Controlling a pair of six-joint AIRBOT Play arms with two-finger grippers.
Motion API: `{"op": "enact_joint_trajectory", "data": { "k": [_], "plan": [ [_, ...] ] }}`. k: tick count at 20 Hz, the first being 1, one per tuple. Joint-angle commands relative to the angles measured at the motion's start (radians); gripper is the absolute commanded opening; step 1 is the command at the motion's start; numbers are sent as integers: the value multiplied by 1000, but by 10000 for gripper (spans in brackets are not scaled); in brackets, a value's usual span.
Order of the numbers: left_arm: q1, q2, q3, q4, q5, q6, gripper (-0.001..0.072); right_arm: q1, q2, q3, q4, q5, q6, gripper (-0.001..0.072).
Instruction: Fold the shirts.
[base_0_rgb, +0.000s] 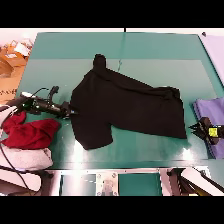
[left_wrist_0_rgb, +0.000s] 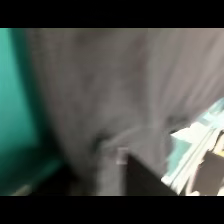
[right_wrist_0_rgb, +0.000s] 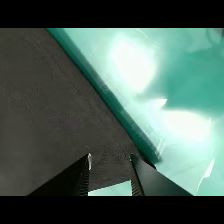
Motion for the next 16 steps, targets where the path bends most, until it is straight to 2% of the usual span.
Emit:
{"op": "enact_joint_trajectory", "data": {
  "k": [1,3,6,10,14,16],
  "plan": [
    [7,-10,62,78,-35,-8,22,-1,-8,3,-11,5,-74,402],
    [18,-10,82,77,-56,-12,20,-1,-29,3,-18,27,-172,516],
    [9,-10,85,60,-66,-13,20,-1,-126,3,-16,70,-257,519],
    [7,-10,84,35,-69,-10,21,0,-274,2,9,92,-306,538],
    [7,-10,84,35,-68,-10,21,1,-316,1,90,92,-390,537],
    [7,-10,84,35,-68,-10,21,1,-316,1,98,100,-391,537]
  ]
}}
